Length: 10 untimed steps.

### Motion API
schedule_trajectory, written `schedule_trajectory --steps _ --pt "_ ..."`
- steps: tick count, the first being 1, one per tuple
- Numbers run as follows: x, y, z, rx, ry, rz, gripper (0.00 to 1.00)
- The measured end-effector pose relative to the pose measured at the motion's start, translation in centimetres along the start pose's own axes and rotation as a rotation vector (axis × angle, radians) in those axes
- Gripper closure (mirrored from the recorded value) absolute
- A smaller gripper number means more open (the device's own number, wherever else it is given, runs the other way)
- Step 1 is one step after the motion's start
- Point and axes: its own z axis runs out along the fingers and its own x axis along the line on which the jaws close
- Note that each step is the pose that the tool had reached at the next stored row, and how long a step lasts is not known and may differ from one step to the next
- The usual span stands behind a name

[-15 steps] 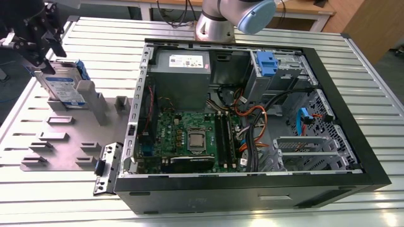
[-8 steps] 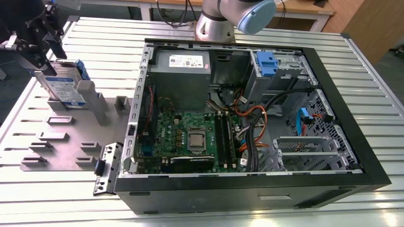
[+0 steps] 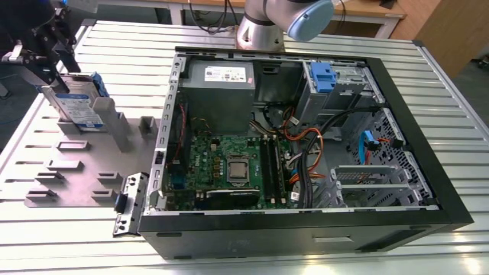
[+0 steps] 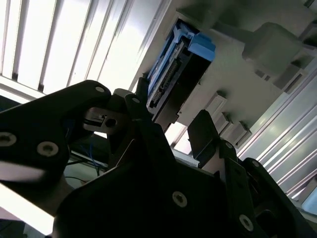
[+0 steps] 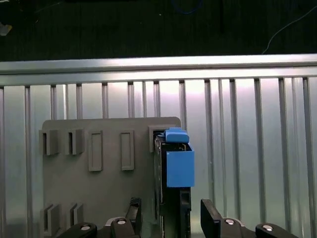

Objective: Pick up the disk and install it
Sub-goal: 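Pick up the disk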

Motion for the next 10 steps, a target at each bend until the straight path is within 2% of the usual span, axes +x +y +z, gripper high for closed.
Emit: schedule_trajectory --steps 10 --pt "-0.10 0.09 0.86 0.0019 0.0003 -0.061 0.41"
